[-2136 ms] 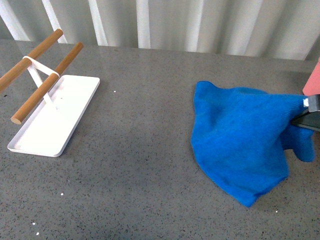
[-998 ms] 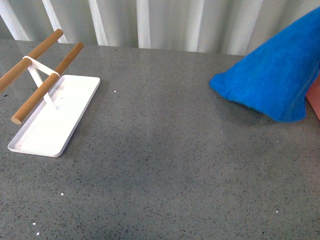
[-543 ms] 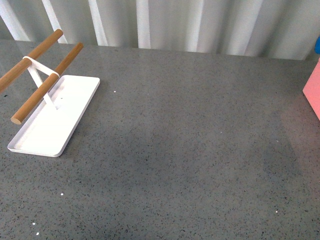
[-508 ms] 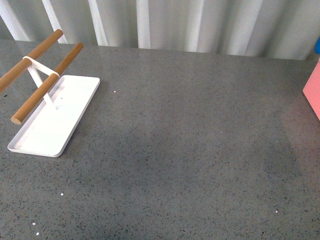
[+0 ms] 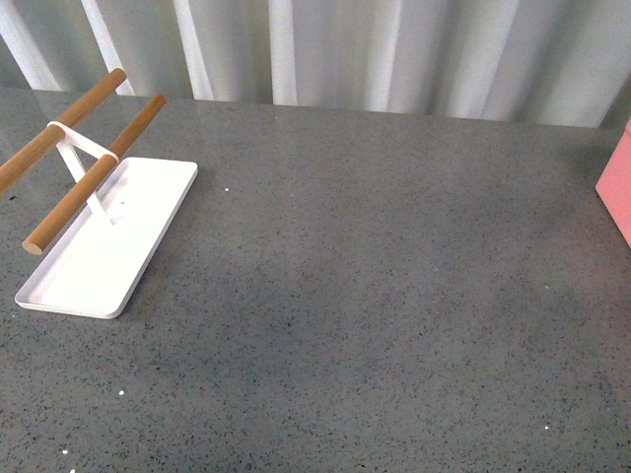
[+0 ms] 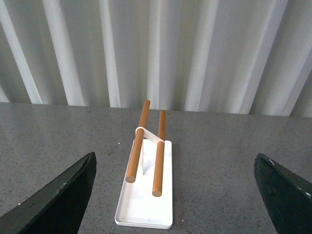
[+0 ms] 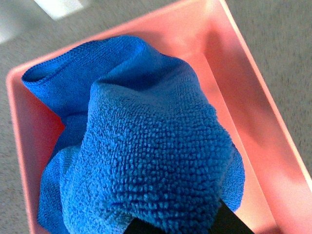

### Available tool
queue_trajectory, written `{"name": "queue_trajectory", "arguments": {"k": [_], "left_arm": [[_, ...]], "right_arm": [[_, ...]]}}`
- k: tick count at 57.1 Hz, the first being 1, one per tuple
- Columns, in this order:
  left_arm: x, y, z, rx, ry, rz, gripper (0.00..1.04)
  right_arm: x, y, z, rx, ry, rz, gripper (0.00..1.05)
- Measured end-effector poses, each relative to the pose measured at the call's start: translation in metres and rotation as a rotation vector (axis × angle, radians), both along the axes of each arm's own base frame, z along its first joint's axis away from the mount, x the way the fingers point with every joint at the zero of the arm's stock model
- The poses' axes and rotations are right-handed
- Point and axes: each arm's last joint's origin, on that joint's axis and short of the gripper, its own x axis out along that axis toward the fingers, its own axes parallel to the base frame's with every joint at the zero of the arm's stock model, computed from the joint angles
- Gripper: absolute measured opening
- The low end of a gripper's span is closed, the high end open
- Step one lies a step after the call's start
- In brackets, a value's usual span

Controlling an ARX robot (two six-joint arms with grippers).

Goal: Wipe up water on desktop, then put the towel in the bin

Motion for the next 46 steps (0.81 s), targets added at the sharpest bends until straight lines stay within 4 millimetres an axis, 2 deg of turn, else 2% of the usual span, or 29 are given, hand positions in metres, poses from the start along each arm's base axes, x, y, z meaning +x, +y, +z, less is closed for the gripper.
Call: {"name": "queue_trajectory", "arguments": {"k": [3, 8, 11, 19, 33, 40, 46], "left_arm": [[0.0, 0.0, 0.0, 0.0, 0.0, 0.0, 0.98], [0.0, 0.0, 0.0, 0.0, 0.0, 0.0, 0.98], [0.0, 0.0, 0.0, 0.0, 0.0, 0.0, 0.98], [0.0, 0.0, 0.0, 0.0, 0.0, 0.0, 0.98], [0.0, 0.0, 0.0, 0.0, 0.001, 0.0, 0.98], [0.0, 0.0, 0.0, 0.0, 0.001, 0.0, 0.98], [0.0, 0.0, 0.0, 0.0, 0.001, 0.0, 0.98]], "right_arm": [[-0.003, -0.006, -0.018, 0.018, 0.058, -0.029, 0.05], [-0.007, -0.009, -0.032, 0.053, 0.105, -0.046, 0.17], [-0.009, -0.01, -0.04, 0.079, 0.126, -0.055, 0.27], [-0.01, -0.009, -0.041, 0.141, 0.139, -0.071, 0.58], [-0.004, -0.007, -0.041, 0.302, 0.161, -0.081, 0.99], [-0.002, -0.003, -0.046, 0.343, 0.167, -0.076, 0.98], [-0.001, 0.002, -0.039, 0.364, 0.144, -0.047, 0.98]]}}
